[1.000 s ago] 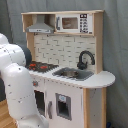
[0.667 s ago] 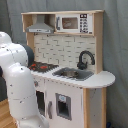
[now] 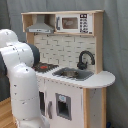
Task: Play with the kitchen
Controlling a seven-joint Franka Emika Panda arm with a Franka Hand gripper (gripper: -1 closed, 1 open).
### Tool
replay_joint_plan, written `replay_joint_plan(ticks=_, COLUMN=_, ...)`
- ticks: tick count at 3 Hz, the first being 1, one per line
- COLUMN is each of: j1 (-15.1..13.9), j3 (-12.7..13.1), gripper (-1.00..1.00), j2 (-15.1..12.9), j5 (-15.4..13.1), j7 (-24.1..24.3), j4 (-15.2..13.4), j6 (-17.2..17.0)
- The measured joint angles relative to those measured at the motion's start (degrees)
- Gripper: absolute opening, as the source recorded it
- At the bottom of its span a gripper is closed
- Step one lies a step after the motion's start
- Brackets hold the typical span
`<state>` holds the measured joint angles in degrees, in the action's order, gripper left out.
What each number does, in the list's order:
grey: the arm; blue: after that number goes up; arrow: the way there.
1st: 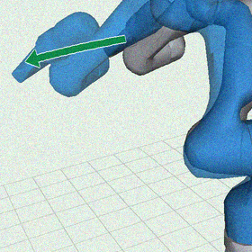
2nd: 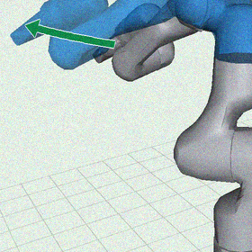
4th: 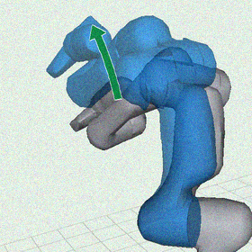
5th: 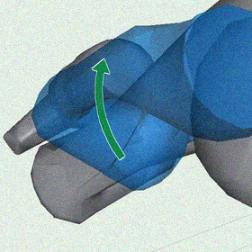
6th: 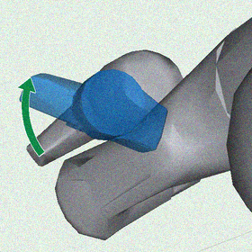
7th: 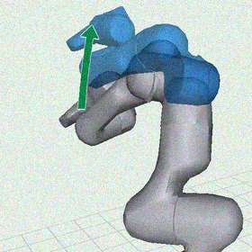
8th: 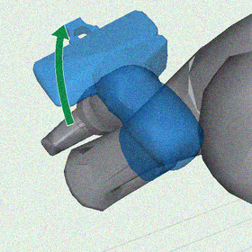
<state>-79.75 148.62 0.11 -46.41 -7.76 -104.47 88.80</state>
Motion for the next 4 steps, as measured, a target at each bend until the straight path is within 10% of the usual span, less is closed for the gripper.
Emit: replay_joint_plan(ticks=4, j1=-5.4, j3=-1.0, gripper=1.0, j2=-4.4, j5=14.7, j7=-17.3, j4=-8.2, j6=1.4)
